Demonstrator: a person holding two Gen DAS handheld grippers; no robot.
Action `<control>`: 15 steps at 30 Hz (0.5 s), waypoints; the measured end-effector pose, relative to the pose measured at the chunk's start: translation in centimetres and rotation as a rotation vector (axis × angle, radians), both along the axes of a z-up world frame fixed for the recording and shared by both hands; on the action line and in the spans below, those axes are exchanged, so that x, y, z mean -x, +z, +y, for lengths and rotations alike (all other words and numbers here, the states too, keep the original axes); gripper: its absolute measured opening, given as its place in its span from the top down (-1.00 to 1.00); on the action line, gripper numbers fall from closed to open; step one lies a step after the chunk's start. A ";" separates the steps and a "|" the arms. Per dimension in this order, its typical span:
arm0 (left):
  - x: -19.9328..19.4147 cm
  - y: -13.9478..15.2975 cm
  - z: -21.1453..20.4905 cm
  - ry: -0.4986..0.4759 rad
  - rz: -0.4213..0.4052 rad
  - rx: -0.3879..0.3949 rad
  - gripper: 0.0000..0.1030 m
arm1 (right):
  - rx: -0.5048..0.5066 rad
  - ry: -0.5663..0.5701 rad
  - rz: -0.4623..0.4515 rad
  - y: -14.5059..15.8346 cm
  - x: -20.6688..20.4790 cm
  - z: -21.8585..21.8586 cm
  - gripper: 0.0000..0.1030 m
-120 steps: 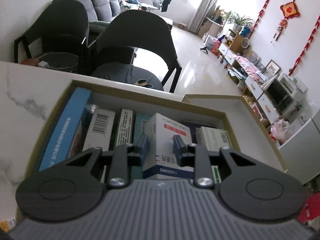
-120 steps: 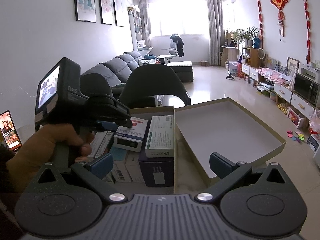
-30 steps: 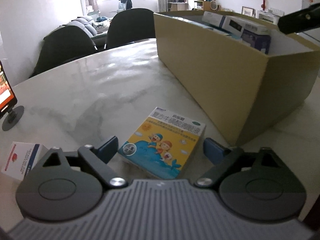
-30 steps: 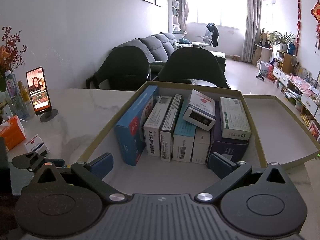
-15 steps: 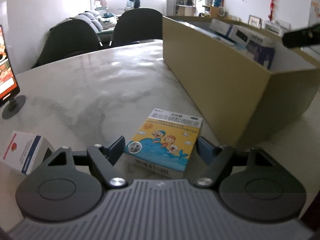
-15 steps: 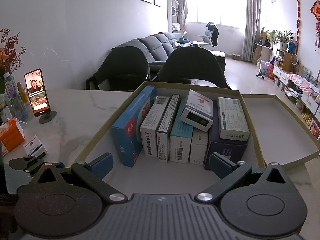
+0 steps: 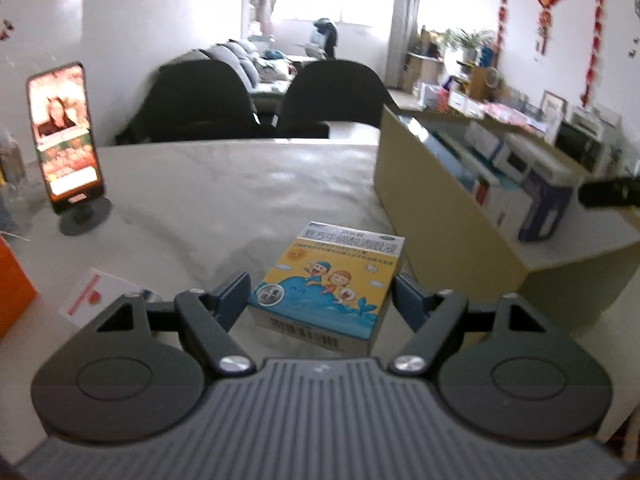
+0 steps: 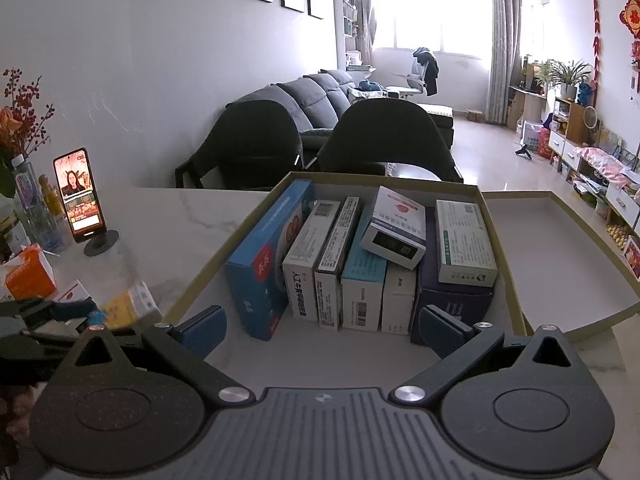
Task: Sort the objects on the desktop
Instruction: 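Carry the yellow cartoon box with the left gripper over the beige box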
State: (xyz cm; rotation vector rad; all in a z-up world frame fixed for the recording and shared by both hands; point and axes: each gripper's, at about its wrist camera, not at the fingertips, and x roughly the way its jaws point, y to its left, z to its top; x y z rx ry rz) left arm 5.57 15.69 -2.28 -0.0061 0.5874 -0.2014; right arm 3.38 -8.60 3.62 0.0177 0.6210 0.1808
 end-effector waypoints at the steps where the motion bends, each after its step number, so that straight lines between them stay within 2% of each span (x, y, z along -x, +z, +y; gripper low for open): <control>1: 0.0 0.5 0.0 0.005 -0.008 0.001 -0.50 | -0.004 0.001 -0.002 0.1 0.0 0.0 -0.99; 7: -0.4 3.7 -1.4 0.007 -0.061 -0.002 -0.50 | -0.095 0.008 0.023 0.3 -1.0 -0.9 -0.99; 11: -1.7 5.0 -3.3 0.008 -0.068 -0.020 -0.50 | -0.196 0.000 0.063 0.5 -2.0 -2.2 -0.99; 15: -2.8 5.8 -5.2 -0.012 -0.064 -0.020 -0.50 | -0.247 -0.017 0.060 1.1 -2.7 -3.5 -0.94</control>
